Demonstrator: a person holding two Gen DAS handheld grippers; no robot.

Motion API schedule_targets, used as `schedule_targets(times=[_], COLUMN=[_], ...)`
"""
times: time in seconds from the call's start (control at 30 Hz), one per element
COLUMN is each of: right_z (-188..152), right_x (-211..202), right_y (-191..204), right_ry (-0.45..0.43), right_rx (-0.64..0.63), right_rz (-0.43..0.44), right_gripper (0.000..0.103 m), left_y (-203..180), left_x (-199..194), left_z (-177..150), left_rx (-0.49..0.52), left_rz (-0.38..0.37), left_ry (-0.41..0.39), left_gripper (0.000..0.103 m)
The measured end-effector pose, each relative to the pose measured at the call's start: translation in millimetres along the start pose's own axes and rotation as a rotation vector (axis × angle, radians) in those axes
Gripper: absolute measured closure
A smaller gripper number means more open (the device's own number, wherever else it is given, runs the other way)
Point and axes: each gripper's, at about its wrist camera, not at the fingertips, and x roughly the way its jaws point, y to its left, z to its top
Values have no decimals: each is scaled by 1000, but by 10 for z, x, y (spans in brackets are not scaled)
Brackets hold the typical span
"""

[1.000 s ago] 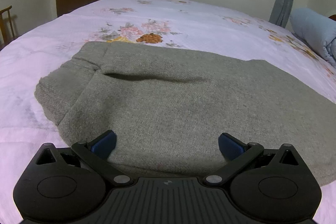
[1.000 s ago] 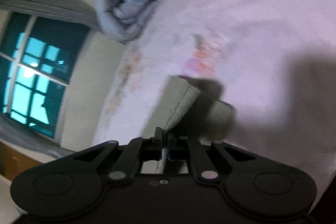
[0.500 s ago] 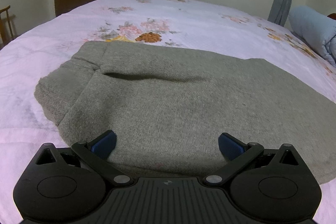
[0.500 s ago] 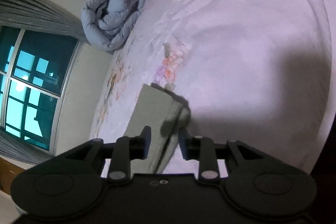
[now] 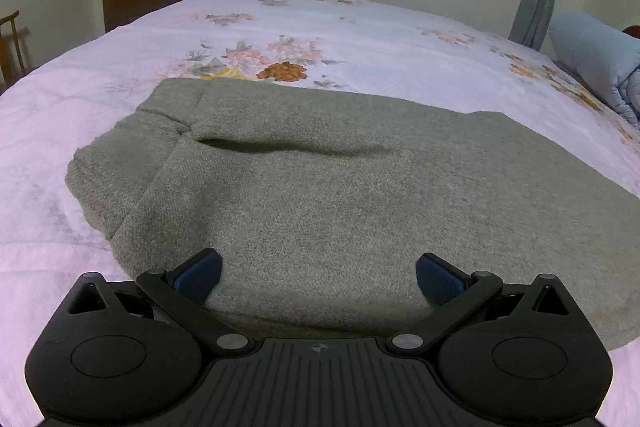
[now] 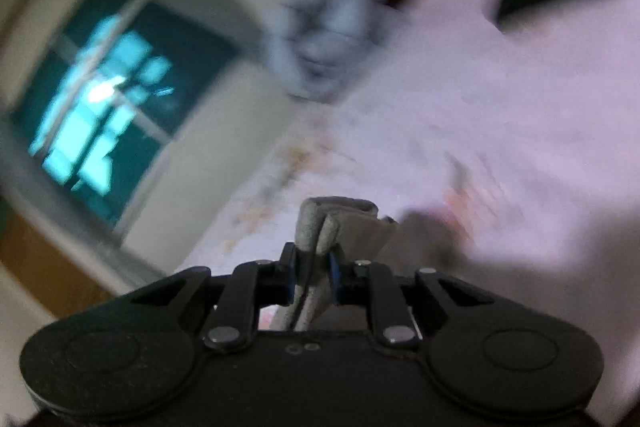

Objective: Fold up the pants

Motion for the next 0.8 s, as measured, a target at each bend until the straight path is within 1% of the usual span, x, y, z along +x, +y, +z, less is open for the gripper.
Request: schedule_targets(times=[0.07,0.13,0.2,0.23,0.27,0.3,0.37,0.43,0.5,0.57,0.63,0.7,0.73,0.77,0.8], right_z=[-1,-132,-382,-504,-533,-551,-553,-532,-500,-470,-443,-410,-390,-375,-363], right_x=[-27,67,265,253,237,241,281,315,308,283,247,120,28,-47,-103], right_y=[-74,-410,-919,-1116,-1141,-1088,-1013,-1042,-1046,-1100,-1157,-1167,-1161,-1164,-1160], right_ry=[6,54,167,138,112,98,102,110,128,141,146,117,78,55,47], right_rx=[-29,2,152,252,279,265,228,262,251,273,332,378,387,397,409], right_rz=[-27,-88,-198,-153,-137,-150,-176,-170,-167,-142,-117,-122,-130,-133,-136], right_gripper=[96,96,96,97,96,95,94,94,92,87,85,81,72,61,58], left_y=[-4,-14,-27,-24,-30,-31,-39,-54,-60,-60,-67,-62,-72,-92,-123], left_x=[-4,-5,-12,-16,-18,-19,-18,-20,-23,-26,-35,-76,-130,-198,-281], left_z=[-15,-23,-27,-25,-28,-30,-34,-49,-63,-69,-75,-61,-50,-39,-27], left_rx=[0,1,7,6,8,7,4,1,-1,1,12,12,5,-15,-46], left_rz=[1,2,6,5,5,5,8,14,19,20,20,19,28,41,29], left_ry=[-4,-7,-6,-5,-4,-5,-9,-15,-22,-27,-33,-37,-44,-52,-69], left_gripper=[0,0,0,0,0,0,0,0,0,0,0,0,0,0,0])
